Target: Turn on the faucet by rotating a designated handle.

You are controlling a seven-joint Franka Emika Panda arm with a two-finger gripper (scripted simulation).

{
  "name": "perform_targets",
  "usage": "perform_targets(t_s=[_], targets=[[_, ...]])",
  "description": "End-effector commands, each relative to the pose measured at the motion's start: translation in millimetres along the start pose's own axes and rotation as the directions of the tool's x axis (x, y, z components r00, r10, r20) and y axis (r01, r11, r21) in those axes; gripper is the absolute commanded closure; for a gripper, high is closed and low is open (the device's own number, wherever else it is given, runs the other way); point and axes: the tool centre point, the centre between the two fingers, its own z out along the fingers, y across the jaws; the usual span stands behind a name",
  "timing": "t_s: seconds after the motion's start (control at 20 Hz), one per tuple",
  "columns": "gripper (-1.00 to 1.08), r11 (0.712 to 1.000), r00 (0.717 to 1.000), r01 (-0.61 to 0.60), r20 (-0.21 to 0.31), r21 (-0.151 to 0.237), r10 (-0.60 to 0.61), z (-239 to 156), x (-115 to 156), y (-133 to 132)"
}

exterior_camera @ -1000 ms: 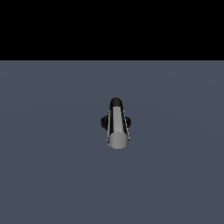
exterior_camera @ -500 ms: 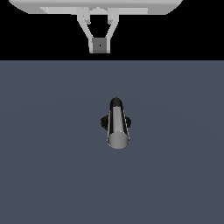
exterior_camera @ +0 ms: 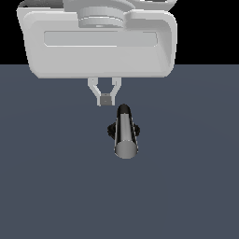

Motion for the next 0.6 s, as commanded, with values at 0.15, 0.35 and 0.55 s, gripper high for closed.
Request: perform_targets(t_s=[0.15, 0.35, 0.55], targets=[[1.08, 1.000, 1.000, 0.007, -0.001, 0.001, -0.007, 39.4, 9.5, -3.1], [1.08, 1.000, 1.000, 0.012, -0.001, 0.003, -0.011, 67.3, 16.7, -5.4], [1.08, 1.000, 1.000, 0.016, -0.001, 0.004, -0.016, 91.7, 23.4, -7.4]])
